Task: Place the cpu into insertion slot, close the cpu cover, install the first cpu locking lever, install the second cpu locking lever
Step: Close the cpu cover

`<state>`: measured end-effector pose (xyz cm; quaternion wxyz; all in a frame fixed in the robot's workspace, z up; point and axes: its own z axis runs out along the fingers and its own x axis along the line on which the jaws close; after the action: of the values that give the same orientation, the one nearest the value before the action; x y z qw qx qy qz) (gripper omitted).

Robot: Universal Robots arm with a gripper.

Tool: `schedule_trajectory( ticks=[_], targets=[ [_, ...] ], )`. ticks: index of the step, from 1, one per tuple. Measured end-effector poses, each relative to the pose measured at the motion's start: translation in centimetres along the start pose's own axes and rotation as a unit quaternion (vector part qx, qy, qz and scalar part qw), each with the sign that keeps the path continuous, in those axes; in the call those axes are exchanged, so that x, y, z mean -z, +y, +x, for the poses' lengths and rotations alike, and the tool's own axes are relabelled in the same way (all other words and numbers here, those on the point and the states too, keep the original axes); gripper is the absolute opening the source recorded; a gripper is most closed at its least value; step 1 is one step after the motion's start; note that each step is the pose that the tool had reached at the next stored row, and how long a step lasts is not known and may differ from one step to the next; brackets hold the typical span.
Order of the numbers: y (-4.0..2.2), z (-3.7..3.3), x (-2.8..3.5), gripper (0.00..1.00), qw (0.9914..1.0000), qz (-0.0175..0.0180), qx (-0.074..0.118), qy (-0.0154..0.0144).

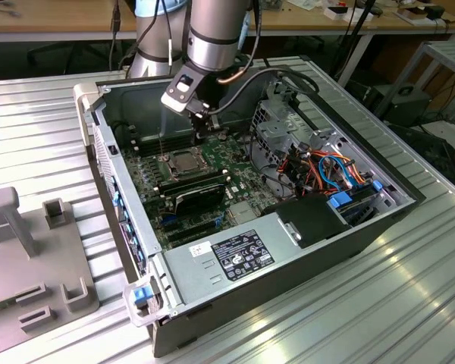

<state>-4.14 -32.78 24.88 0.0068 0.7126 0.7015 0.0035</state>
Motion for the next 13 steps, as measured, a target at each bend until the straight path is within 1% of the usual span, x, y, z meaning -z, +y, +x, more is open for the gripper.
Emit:
schedule_trajectory(
  ticks=[2,6,9,13],
  targets=[
    [-0.70,-0.01,0.00,0.11,1.00000,0.0001,0.000,0.0000],
    [-1.59,-0.02,-0.07,0.11,1.00000,0.0000,0.000,0.0001],
    [-2.21,-0.03,-0.32,0.11,1.00000,0.0000,0.000,0.0001],
    [-2.60,-0.03,-0.80,0.11,1.00000,0.0000,0.000,0.0001]
  ],
)
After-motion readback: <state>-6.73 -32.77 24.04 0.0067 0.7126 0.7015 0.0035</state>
